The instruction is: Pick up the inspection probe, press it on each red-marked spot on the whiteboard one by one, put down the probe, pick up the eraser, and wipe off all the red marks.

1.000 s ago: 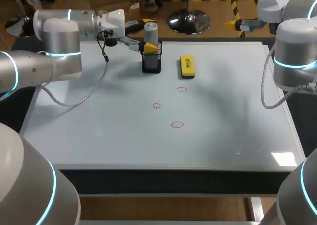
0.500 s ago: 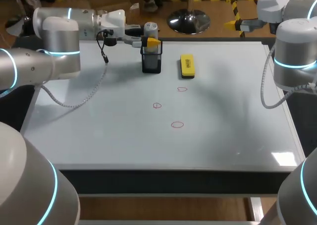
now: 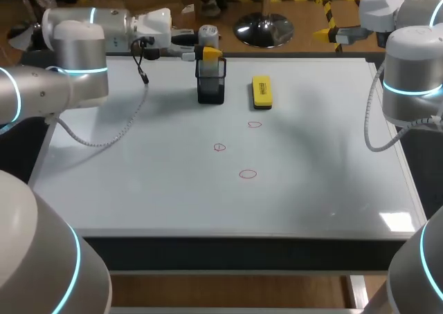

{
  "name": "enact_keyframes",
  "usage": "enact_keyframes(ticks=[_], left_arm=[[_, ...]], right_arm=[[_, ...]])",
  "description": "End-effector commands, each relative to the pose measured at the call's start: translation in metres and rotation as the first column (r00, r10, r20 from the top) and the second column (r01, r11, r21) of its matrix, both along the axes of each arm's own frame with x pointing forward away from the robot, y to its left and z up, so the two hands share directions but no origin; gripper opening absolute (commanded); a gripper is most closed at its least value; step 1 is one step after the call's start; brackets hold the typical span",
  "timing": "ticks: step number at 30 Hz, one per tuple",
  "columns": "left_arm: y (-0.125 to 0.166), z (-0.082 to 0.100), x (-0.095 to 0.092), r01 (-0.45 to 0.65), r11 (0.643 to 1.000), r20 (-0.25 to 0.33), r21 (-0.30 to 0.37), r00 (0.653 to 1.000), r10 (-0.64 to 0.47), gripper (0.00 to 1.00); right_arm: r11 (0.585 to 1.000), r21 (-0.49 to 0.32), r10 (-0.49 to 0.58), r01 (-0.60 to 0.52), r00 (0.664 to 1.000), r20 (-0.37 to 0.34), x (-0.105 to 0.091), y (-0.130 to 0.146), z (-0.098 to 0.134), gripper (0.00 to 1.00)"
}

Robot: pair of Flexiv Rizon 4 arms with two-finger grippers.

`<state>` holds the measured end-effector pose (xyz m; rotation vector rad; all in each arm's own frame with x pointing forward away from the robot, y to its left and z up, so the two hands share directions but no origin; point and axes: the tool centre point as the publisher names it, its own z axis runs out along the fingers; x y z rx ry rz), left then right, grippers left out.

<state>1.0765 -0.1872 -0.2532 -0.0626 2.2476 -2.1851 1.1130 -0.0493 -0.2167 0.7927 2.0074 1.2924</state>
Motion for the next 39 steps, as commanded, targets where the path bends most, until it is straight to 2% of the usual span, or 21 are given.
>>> enact_keyframes(ticks=[1,14,26,34,39], left_arm=[[0.001,0.012,-0.005,-0.011,1.0,0.009,0.01,1.0,0.011,0.0],[-0.002,0.045,-0.01,-0.007,1.0,0.034,0.013,0.999,0.007,0.0],[0.003,0.085,-0.01,-0.01,1.0,0.027,0.022,1.0,0.01,0.0],[0.012,0.12,-0.018,-0.015,1.0,0.028,0.009,0.999,0.014,0.0],[0.031,0.133,-0.022,-0.005,1.0,0.036,-0.021,0.999,0.006,0.0]], right_arm=[[1.0,-0.001,0.001,-0.001,1.0,-0.001,0.001,0.0,0.0,1.0],[1.0,-0.001,0.001,-0.001,1.0,-0.001,0.001,0.0,0.0,1.0],[1.0,-0.001,0.001,-0.001,1.0,-0.001,0.001,0.0,0.0,1.0],[1.0,-0.001,0.001,-0.001,1.0,-0.001,0.001,0.0,0.0,1.0],[1.0,-0.001,0.001,-0.001,1.0,-0.001,0.001,0.0,0.0,1.0]])
